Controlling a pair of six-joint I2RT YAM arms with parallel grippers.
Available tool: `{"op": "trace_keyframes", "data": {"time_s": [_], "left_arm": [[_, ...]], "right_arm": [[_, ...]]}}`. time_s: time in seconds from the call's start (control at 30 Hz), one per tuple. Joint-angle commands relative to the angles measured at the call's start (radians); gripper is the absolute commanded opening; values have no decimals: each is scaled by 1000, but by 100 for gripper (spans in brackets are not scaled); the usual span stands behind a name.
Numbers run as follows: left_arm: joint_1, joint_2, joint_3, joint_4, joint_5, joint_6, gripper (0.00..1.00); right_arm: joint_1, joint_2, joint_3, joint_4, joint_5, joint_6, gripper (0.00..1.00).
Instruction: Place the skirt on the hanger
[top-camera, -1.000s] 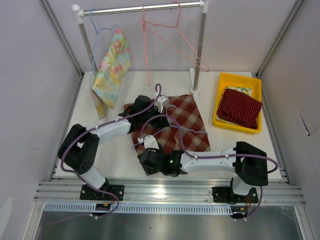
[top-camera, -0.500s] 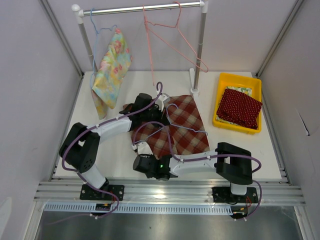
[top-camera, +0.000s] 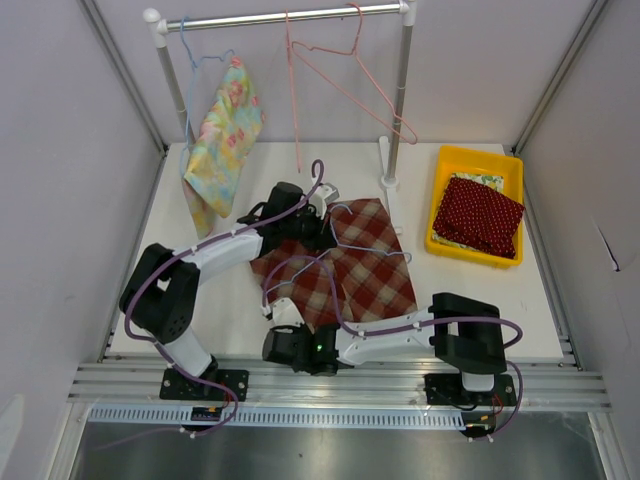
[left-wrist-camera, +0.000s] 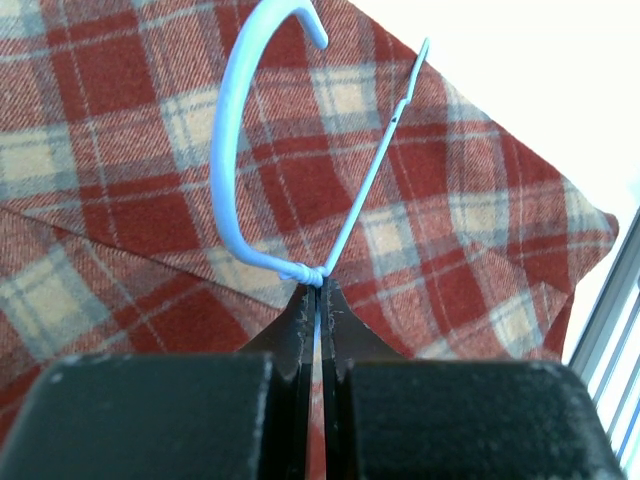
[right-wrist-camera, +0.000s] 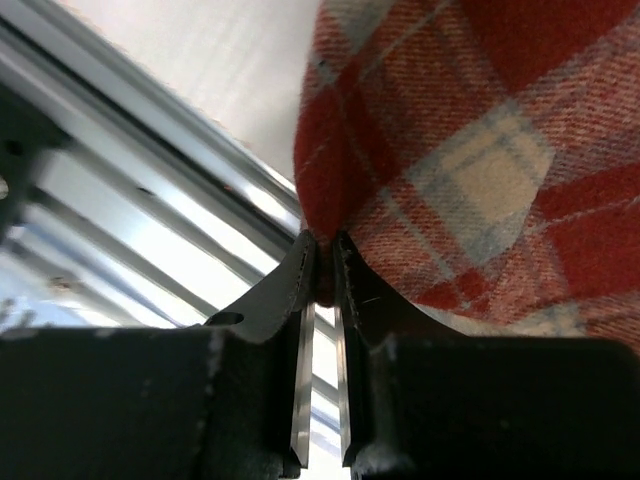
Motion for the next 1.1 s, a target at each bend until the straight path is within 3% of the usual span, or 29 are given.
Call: {"op": "trace_keyframes", "data": {"time_s": [0.0,0.27,0.47,0.6,0.67,0.8,1.07], "left_arm": [[13,-1,36,14,6,47,0],[20,-26,11,21,-9,44,0],[20,-53,-21,47,-11,15,0],[20,-105,-53,51,-24,6,0],[20,-119,-56,54,-49,6,0],[13,-179,-85,106,-50,-14,0],[-3,-378,-92,105,-86,-25,0]], "right_arm": [[6,-52,-40,9,-6,27,14],[6,-79,-87,14,-19,8,16],[19,-106,-80,66,-75,-28,26],[15,-139,-57,46,-66,-53,42],[-3,-203,-60,17,-56,-64,45],[-32,-393,-84,-56,11,-70,61],[-162,-875,-107,-194,146,-54,67]]}}
